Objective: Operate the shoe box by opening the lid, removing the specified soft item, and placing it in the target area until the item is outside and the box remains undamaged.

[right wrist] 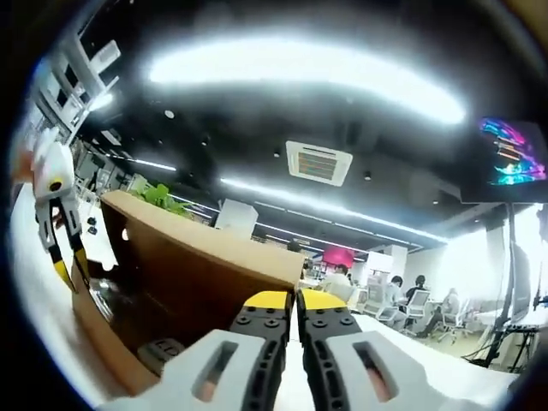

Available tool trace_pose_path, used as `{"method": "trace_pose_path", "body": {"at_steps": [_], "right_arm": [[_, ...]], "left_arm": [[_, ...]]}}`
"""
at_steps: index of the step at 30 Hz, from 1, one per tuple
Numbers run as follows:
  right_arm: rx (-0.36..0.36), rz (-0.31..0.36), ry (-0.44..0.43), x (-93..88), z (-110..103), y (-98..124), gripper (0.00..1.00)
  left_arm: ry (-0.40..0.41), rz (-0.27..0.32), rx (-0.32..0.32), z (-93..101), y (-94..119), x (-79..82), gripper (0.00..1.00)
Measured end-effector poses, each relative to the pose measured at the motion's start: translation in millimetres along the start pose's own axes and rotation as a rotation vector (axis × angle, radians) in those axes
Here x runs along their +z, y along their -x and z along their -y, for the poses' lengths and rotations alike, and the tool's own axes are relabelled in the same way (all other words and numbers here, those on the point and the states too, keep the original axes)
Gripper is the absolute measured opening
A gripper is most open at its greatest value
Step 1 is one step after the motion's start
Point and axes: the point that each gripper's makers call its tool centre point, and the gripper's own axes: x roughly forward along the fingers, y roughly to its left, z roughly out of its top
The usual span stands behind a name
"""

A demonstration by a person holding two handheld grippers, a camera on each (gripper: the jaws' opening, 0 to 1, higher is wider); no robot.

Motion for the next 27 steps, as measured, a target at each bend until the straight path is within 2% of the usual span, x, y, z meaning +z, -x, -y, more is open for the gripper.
{"method": "trace_pose_path", "body": {"at_steps": [1, 5, 7, 12, 17, 20, 21, 23, 24, 25, 27], "right_arm": [[0.005, -0.001, -0.017, 1.1, 1, -1, 0.01], [0.02, -0.004, -0.061, 2.5, 4, -6, 0.01], [0.017, 0.007, -0.045, 4.6, 4, -9, 0.01], [-0.007, 0.028, -0.02, 6.6, 4, -19, 0.01], [-0.005, 0.006, -0.017, 11.4, 9, -33, 0.01], [0.01, -0.003, -0.021, 12.2, 12, -38, 0.01], [0.017, -0.007, -0.013, 12.1, 13, -40, 0.01], [0.034, -0.015, 0.004, 12.4, 15, -44, 0.01], [0.048, -0.021, 0.011, 12.6, 14, -45, 0.01], [0.053, -0.024, 0.017, 12.3, 13, -46, 0.01], [0.063, -0.029, 0.081, 12.9, 14, -49, 0.01]], "left_arm": [[-0.034, 0.005, -0.012, 1.1, -1, 0.1, 0.19], [0.0, -0.001, -0.039, 1.0, -3, 0.1, 0.19], [0.018, 0.0, -0.051, 2.6, -3, -0.3, 0.18], [0.056, 0.053, -0.084, 0.6, -6, -0.3, 0.18], [0.077, 0.054, -0.114, 0.8, -7, -1.6, 0.16], [0.093, 0.069, -0.177, 3.1, -7, -0.3, 0.11], [0.1, 0.091, -0.252, 10.8, -4, 3.8, 0.08], [0.172, 0.064, -0.27, 7.8, -5, 2.6, 0.06], [0.178, 0.054, -0.293, 8.3, -6, 2.6, 0.06], [0.148, 0.05, -0.294, 6.4, -7, 2.8, 0.05], [0.179, 0.039, -0.32, 8.5, -6, 3.9, 0.04]]}}
